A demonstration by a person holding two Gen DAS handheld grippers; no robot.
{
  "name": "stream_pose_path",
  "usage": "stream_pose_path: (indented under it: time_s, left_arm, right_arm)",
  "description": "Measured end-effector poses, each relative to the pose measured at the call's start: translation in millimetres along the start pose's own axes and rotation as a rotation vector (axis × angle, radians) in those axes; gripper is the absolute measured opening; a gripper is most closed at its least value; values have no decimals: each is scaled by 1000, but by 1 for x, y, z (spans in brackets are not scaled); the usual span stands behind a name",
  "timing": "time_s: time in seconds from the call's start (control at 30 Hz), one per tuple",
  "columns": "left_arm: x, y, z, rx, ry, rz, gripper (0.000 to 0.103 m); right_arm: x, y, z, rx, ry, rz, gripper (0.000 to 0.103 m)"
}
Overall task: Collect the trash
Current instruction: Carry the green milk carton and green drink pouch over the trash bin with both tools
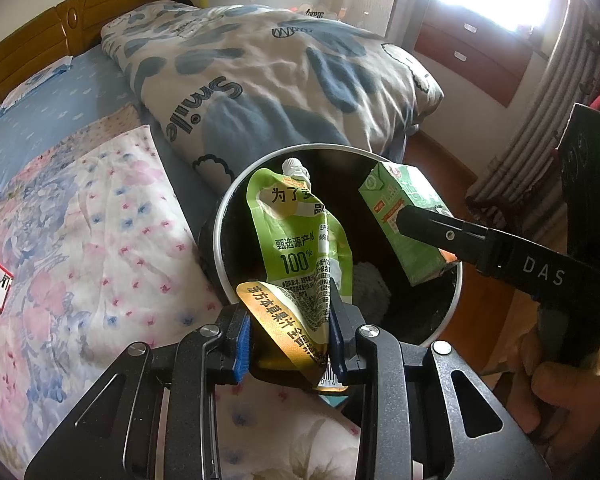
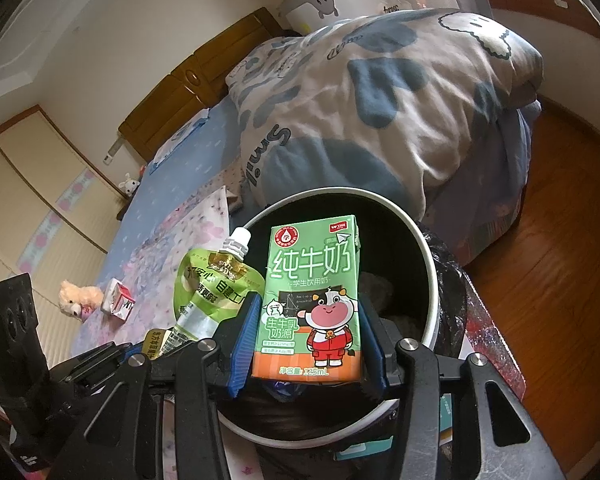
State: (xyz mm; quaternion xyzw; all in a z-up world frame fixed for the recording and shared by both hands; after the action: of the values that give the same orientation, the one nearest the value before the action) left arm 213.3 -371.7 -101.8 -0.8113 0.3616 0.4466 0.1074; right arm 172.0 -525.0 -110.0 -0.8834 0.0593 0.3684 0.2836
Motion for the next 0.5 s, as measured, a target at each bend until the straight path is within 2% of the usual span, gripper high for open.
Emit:
stream_pose_path:
  time_s: [0.5]
  left_arm:
    - [7, 1, -2, -7, -4, 11, 29]
  right_arm:
    - [4, 3, -1, 6, -8, 9, 48]
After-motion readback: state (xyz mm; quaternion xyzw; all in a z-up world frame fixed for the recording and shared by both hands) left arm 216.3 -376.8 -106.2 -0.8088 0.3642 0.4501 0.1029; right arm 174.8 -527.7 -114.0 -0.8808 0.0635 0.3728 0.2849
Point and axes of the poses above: each gripper's, at about its wrist camera, not at the fingertips, and x roughly the way its jaws point, y to its right, z to its underside, the point moved 6 cm from there along x, roughly the way its jaws point, and after that the axes turned 3 degrees about z, right-handed, at the moved point
